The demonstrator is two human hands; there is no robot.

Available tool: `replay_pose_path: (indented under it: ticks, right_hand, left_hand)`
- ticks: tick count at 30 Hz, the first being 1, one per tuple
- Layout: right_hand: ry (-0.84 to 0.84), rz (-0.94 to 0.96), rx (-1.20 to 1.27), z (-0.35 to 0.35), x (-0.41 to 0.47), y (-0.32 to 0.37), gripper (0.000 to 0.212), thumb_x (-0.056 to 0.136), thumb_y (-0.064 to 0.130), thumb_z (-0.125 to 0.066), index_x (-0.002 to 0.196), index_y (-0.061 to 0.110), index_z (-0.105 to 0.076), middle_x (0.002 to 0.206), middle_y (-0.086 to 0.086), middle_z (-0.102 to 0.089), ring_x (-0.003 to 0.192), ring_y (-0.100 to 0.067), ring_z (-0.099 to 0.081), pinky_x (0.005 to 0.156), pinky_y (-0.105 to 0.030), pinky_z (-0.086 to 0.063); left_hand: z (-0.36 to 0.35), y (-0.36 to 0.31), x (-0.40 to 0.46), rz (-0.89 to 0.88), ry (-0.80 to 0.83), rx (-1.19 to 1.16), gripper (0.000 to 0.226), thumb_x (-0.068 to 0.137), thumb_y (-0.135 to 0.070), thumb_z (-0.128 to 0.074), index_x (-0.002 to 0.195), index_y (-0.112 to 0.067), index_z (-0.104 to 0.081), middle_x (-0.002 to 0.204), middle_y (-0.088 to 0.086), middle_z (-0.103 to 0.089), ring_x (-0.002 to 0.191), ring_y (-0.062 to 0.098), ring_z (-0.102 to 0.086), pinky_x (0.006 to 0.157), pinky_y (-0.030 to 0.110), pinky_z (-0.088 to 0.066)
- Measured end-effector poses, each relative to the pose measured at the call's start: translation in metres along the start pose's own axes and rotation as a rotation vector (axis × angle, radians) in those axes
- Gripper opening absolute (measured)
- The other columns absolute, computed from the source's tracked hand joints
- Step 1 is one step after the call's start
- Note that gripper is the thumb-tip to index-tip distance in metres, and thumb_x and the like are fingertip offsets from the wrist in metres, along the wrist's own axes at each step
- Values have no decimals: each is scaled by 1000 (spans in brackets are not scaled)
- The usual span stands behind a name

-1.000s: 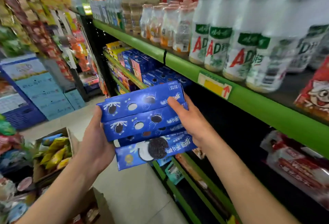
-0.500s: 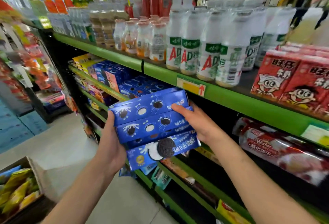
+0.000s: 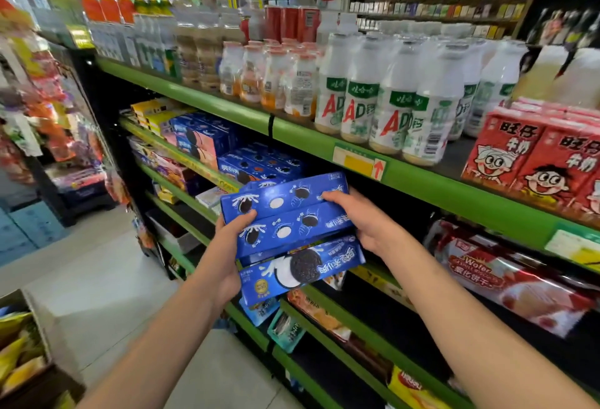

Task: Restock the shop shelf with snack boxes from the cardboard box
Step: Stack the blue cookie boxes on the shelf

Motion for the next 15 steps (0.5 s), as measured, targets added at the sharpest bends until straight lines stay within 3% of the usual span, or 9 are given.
replay_pose_path:
  ticks: [3, 8, 12, 15]
  right_hand:
    - [-62, 4, -2, 9, 3, -2, 19, 88, 36, -66, 105, 28, -60, 79, 3, -76, 68, -18, -73, 59, -29, -55]
    - [-209, -46, -40, 35, 12, 2, 18, 87, 43, -63, 86, 25, -60, 59, 12, -69, 70, -17, -64, 75, -38, -49]
    - [-203, -71, -117, 48, 20, 17, 26, 91, 49, -59, 89, 24, -64, 65, 9, -72, 58, -16, -67, 51, -37, -58]
    - [-301, -99, -77, 64, 24, 22, 24, 101, 37, -49, 105, 16, -60, 94, -5, -65, 67, -25, -60, 41, -36, -54]
  left_hand:
    - [-10, -4, 1, 21, 36, -14, 52, 85, -38, -74, 130, -39, -49, 103, 4, -76, 86, 32, -75, 61, 49, -59]
    - [-42, 5, 9, 25, 30, -73, 54, 88, -31, -70, 138, -30, -49, 107, 3, -76, 89, 27, -74, 62, 40, -60]
    - [-67, 7, 15, 28, -1, -81, 64, 88, -35, -69, 144, -37, -40, 112, 0, -74, 93, 27, -73, 73, 45, -60]
    - [-86, 2, 15, 106, 28, 67, 62, 86, -43, -69, 142, -35, -42, 121, -1, -68, 97, 28, -69, 79, 47, -49]
Point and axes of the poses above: each hand's wrist, its own x-axis towards the middle knuckle, its own z-axis out of the back of the hand, y = z × x, the point moved 2 cm from there along x, towards the middle knuckle
